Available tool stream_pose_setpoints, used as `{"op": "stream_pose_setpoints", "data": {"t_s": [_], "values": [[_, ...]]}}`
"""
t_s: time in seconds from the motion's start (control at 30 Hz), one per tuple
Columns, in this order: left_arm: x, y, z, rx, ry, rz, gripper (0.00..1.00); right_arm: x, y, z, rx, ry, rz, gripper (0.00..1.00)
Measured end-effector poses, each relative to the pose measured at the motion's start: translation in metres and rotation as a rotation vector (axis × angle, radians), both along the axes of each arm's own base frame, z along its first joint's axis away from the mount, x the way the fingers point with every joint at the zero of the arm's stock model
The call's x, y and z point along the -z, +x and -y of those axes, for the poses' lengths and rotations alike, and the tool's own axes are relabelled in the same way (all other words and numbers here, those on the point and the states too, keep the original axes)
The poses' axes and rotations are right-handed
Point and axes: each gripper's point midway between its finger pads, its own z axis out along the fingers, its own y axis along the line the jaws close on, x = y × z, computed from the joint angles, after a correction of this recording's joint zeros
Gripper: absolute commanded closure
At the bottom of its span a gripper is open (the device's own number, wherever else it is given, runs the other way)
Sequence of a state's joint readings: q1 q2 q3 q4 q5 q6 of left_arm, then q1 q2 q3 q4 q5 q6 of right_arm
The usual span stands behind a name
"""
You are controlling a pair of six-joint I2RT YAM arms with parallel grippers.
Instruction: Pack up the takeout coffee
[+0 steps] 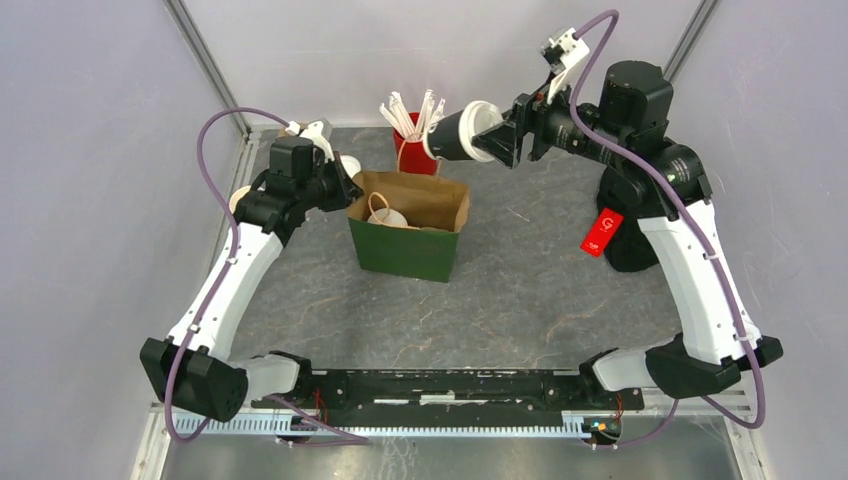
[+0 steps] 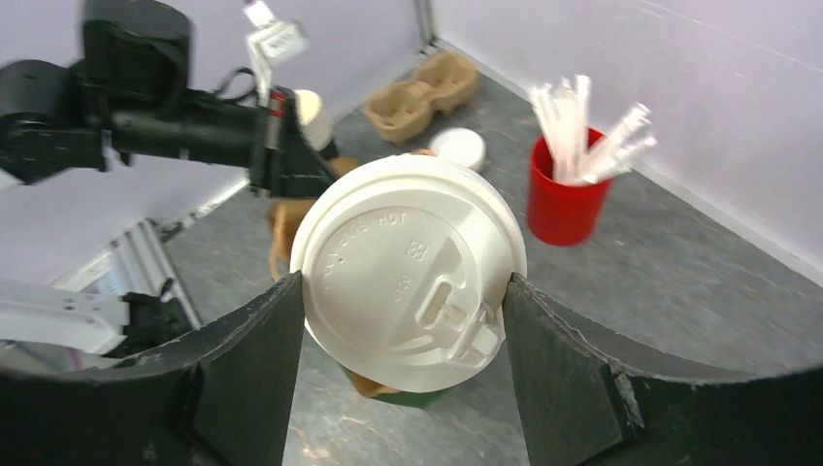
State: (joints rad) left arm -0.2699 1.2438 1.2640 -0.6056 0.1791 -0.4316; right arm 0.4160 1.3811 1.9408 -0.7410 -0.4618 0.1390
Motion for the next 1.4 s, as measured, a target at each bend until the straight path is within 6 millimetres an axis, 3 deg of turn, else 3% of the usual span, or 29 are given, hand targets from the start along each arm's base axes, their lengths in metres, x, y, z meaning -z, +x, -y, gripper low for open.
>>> {"op": "stream_pose_setpoints", "data": {"t_s": [0.23,0.43,0.63,0.87,0.97,1.13,1.4], "values": [[0.002,-0.003,-0.004,-0.020,0.004,0.010,0.98,-0.015,-0.033,-0.048,-0.173,0.082,0.010,0.36],[-0.002,-0.005,-0.005,-0.020,-0.001,0.030,0.98,0.014,-0.055,-0.084,-0.265,0.039,-0.038,0.36],[-0.015,-0.008,-0.006,-0.020,-0.024,0.114,0.98,0.049,-0.068,-0.106,-0.257,-0.100,-0.024,0.36],[-0.022,-0.021,-0.008,-0.014,-0.068,0.258,0.98,0.082,-0.081,-0.119,-0.211,-0.298,0.058,0.37],[-0.015,-0.027,-0.009,-0.008,-0.083,0.320,0.98,0.094,-0.085,-0.120,-0.187,-0.373,0.086,0.37],[-0.006,-0.041,-0.014,-0.001,-0.083,0.415,0.98,0.101,-0.098,-0.128,-0.202,-0.426,0.112,0.38],[-0.010,-0.048,-0.018,0.004,-0.074,0.498,0.98,0.107,-0.115,-0.130,-0.235,-0.443,0.127,0.38]]}}
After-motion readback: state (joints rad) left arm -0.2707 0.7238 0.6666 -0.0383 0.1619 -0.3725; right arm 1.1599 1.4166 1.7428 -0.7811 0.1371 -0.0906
